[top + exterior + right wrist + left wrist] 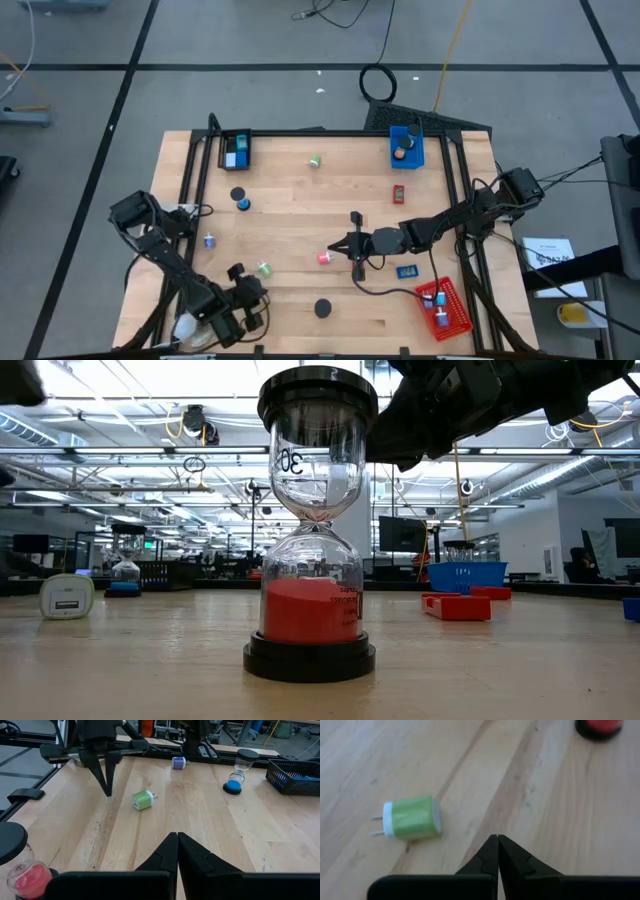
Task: Pick & Place Office items
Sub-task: Put the bottom green charger adapter into the red basket
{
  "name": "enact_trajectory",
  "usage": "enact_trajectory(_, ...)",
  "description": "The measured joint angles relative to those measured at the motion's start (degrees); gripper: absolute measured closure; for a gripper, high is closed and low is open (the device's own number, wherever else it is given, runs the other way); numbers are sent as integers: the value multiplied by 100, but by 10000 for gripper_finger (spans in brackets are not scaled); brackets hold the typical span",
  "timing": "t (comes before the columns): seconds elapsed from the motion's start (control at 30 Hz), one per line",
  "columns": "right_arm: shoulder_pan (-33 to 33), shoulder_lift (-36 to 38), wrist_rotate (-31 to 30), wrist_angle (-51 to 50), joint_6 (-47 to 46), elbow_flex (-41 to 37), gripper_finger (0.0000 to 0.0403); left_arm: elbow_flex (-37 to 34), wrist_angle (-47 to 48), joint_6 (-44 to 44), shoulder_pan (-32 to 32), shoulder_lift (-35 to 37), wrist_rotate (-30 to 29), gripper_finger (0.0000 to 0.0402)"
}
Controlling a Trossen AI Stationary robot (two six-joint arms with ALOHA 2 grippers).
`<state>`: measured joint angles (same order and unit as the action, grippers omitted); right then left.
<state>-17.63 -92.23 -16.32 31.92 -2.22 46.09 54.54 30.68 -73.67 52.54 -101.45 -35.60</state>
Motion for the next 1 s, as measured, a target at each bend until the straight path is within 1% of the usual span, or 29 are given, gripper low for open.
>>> enact_trajectory(0.03, 0, 0, 0, -1, -2, 0, 399, 0, -15, 2, -37, 0, 12, 388)
enact_trajectory(0.1, 0, 0, 0, -2, -2, 0, 399, 0, -28, 11, -93, 0, 119, 361)
enact_trajectory(0.23, 0, 0, 6, -2, 0, 0, 399, 0, -27, -171, -118, 0, 299, 282)
enact_trajectory(0.33, 0, 0, 11, -3, 2, 0, 399, 0, -8, -90, -153, 0, 300, 219)
enact_trajectory(0.43, -2, 0, 11, -2, -4, 0, 399, 0, 247, -350, -151, 0, 232, 173)
enact_trajectory(0.53, -7, 0, 11, -2, -4, 0, 399, -1, 739, -1004, -79, 0, 199, 152)
enact_trajectory(0.6, -8, 0, 11, -2, -5, 0, 399, -2, 964, -1470, -19, 0, 69, 143)
enact_trajectory(0.73, -9, 0, 13, -2, -5, 0, 399, -2, 958, -2165, -9, -2, -294, 122)
enact_trajectory(0.87, -9, 0, 13, -2, -7, 0, 399, -2, 966, -2556, -118, -147, -530, 101)
enact_trajectory(1.0, -9, 0, 13, -2, -9, 0, 399, -2, 973, -2701, -360, -311, -734, 95)
